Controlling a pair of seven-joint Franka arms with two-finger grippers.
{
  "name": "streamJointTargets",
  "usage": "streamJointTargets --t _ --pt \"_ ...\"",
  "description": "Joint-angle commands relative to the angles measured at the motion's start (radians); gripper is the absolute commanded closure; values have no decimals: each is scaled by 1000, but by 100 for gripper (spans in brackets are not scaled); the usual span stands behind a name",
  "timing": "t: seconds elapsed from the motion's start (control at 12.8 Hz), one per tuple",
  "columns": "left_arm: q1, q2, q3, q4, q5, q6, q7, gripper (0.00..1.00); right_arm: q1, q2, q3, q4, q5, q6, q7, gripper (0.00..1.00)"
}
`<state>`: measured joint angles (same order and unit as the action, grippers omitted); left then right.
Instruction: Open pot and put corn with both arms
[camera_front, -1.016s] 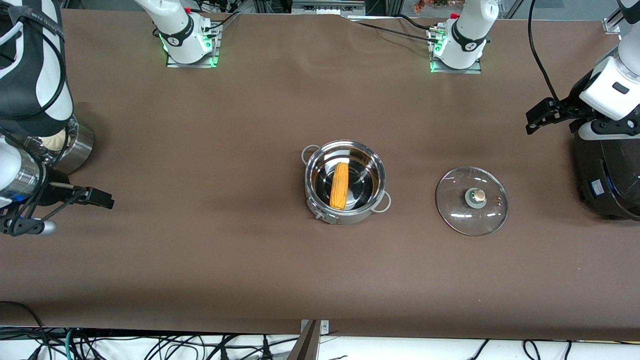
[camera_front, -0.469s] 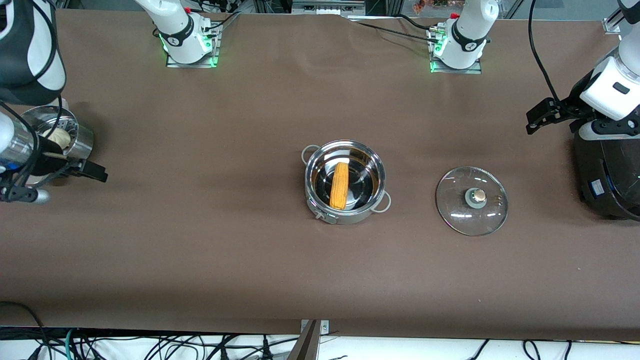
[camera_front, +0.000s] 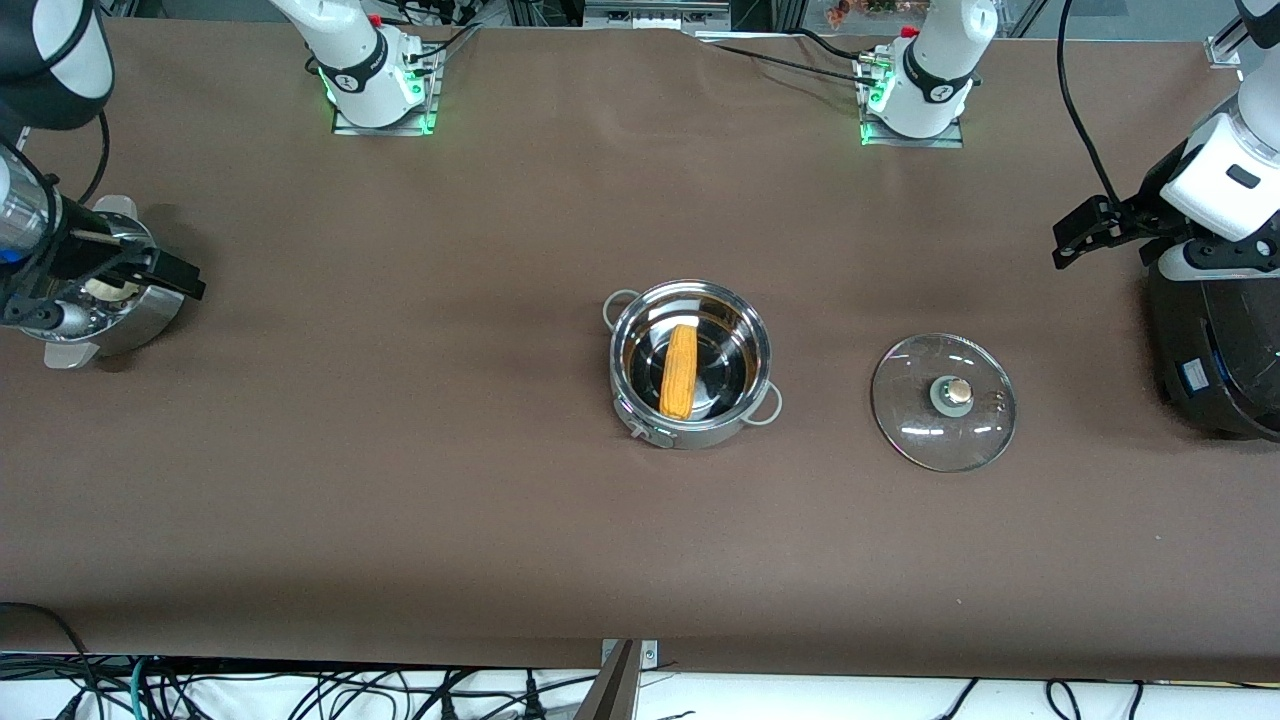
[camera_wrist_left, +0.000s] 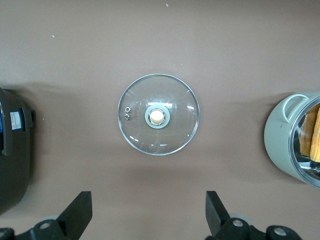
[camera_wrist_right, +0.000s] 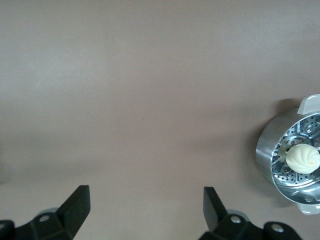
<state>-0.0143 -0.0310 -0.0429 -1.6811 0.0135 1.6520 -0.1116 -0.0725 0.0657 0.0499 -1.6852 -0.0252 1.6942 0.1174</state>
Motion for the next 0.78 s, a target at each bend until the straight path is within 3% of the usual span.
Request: streamJointTargets --t 0.0,0.23,0.7 --pt "1 2 1 12 -4 -12 6 0 13 -32 -2 -15 -39 7 -2 0" --pt "1 2 1 12 -4 -12 6 0 13 -38 -2 -11 -32 45 -18 0" --pt "2 2 1 12 -4 -12 6 0 16 -40 -4 39 -27 -15 -24 0"
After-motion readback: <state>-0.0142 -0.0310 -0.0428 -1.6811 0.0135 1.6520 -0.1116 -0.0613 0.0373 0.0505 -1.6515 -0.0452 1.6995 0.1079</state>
